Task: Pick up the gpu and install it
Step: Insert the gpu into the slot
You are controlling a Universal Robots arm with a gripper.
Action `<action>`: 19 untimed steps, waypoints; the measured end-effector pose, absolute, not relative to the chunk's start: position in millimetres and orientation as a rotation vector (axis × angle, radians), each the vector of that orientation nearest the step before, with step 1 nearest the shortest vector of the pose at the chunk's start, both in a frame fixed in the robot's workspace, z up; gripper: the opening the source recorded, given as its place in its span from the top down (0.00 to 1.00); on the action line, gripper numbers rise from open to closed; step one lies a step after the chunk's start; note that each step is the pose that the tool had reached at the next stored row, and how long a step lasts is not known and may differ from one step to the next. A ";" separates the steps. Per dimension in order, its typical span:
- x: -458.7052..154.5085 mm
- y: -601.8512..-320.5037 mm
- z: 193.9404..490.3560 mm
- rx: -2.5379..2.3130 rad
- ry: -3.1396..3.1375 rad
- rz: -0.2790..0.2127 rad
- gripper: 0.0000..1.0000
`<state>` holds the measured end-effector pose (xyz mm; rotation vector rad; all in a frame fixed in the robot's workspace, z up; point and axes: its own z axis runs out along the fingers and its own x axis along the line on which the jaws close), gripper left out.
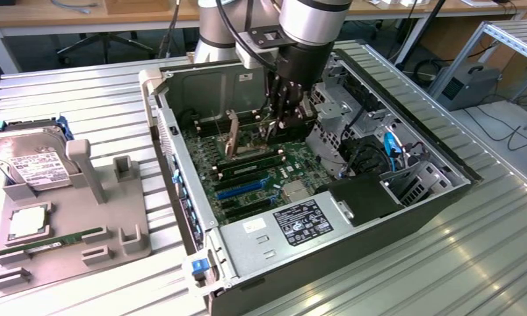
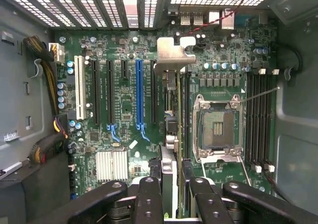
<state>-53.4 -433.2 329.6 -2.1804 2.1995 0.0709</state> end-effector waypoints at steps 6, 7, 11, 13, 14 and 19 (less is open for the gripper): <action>-54.4 -434.1 329.4 -2.180 2.200 0.071 0.73; -54.6 -434.3 329.4 -2.180 2.200 0.071 0.73; -55.4 -434.9 329.2 -2.180 2.200 0.071 0.73; -55.8 -435.2 329.2 -2.180 2.200 0.071 0.73; -55.9 -435.3 329.1 -2.180 2.199 0.071 0.73; -56.7 -436.2 328.9 -2.180 2.200 0.071 0.73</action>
